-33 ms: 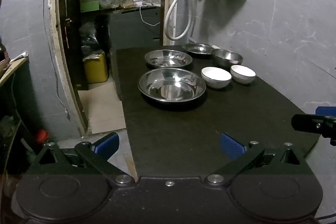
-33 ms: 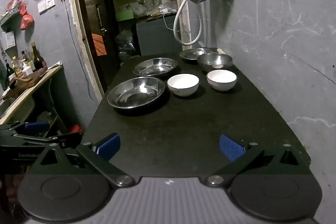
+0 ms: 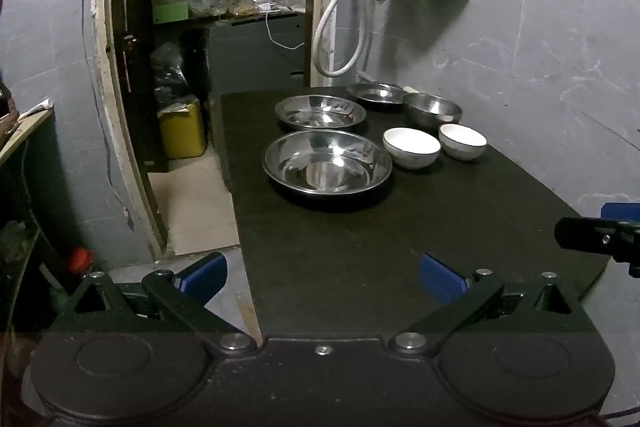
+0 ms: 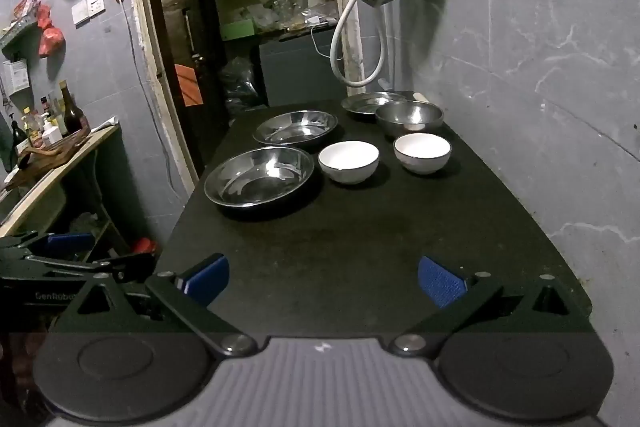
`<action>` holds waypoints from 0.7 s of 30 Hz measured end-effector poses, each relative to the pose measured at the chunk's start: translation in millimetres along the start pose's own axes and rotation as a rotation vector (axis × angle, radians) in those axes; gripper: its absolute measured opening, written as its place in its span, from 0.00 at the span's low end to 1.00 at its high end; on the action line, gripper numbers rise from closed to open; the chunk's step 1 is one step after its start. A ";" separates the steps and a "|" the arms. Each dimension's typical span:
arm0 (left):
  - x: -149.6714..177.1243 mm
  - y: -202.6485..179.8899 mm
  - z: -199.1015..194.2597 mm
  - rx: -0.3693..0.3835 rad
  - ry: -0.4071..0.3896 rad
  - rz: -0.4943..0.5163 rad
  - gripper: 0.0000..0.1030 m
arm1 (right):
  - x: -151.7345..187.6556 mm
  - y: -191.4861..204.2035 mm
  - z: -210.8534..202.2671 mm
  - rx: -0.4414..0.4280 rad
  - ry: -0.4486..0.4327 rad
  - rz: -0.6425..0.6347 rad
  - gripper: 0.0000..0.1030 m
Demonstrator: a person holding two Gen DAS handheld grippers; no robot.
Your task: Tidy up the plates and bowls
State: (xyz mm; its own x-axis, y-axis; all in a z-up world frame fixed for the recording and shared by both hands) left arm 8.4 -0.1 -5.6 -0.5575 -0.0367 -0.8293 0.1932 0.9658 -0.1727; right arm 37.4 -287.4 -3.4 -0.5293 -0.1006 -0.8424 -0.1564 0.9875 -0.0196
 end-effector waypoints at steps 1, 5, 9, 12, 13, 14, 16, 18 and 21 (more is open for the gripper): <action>0.0 0.0 0.0 0.000 0.001 0.000 0.99 | -0.3 0.4 -0.1 0.001 0.001 0.001 1.00; 0.0 0.1 0.2 0.001 0.005 -0.002 0.99 | 0.1 -2.0 0.3 0.001 0.002 0.002 1.00; 0.2 0.4 0.5 -0.001 0.007 -0.004 0.99 | -0.1 -1.5 -0.1 0.000 0.003 0.001 1.00; -0.1 0.0 0.0 0.001 0.004 0.000 0.99 | 0.0 -1.1 -0.6 0.002 0.002 0.001 1.00; 0.0 0.0 0.1 0.001 0.004 -0.001 0.99 | 0.0 -1.0 -0.7 0.002 0.003 0.002 1.00; 0.0 -0.1 0.1 0.002 0.004 0.000 0.99 | -0.9 -1.9 2.7 0.002 0.004 0.002 1.00; 0.0 0.0 0.1 0.000 0.004 0.000 0.99 | -0.8 -2.5 3.3 0.001 0.004 0.003 1.00; 0.0 0.0 0.1 0.001 0.004 -0.001 0.99 | -0.8 -2.0 2.5 0.002 0.003 0.001 1.00; 0.0 0.0 0.1 0.001 0.004 0.000 0.99 | -0.8 -2.3 1.9 0.003 0.004 0.001 1.00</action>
State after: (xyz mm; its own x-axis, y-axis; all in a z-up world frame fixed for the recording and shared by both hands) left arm 8.4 0.0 -5.6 -0.5607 -0.0357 -0.8272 0.1940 0.9656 -0.1732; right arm 39.7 -289.3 -3.7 -0.5330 -0.1000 -0.8402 -0.1535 0.9879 -0.0202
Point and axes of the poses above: each gripper's, at about its wrist camera, not at the fingertips, and z roughly the way its jaws point, y to its left, x to its underside, the point moved 1 cm from there along z, roughly the way its jaws point, and after that the axes turned 15 degrees about x, right-handed, at the moved point
